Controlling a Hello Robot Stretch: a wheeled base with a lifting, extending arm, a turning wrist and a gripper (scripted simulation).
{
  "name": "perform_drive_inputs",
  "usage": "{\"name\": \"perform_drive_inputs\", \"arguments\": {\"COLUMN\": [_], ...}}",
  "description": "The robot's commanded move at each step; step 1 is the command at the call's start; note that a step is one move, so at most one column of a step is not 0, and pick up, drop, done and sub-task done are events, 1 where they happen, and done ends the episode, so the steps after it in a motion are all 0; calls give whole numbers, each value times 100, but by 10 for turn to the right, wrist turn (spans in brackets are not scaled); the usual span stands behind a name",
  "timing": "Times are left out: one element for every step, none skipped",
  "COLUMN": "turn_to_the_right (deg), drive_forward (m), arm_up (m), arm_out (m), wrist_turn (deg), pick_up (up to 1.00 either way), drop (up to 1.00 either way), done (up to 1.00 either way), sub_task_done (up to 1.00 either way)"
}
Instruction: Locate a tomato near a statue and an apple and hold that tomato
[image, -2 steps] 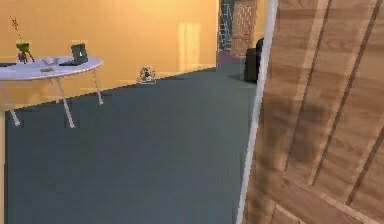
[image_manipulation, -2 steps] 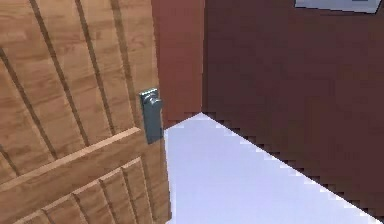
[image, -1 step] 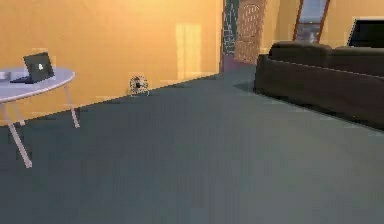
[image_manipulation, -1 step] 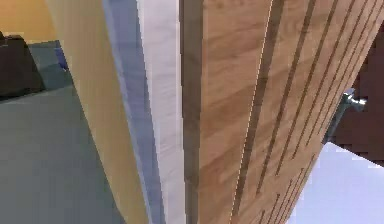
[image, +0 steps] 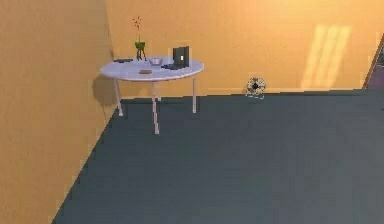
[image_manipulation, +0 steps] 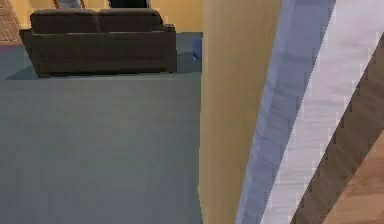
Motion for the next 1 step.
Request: {"name": "perform_drive_inputs", "arguments": {"turn_to_the_right": [0], "drive_forward": [15], "arm_up": [0], "arm_out": [0], "wrist_turn": [0], "pick_up": [0], "drop": [0], "done": [0], "sub_task_done": [0]}}
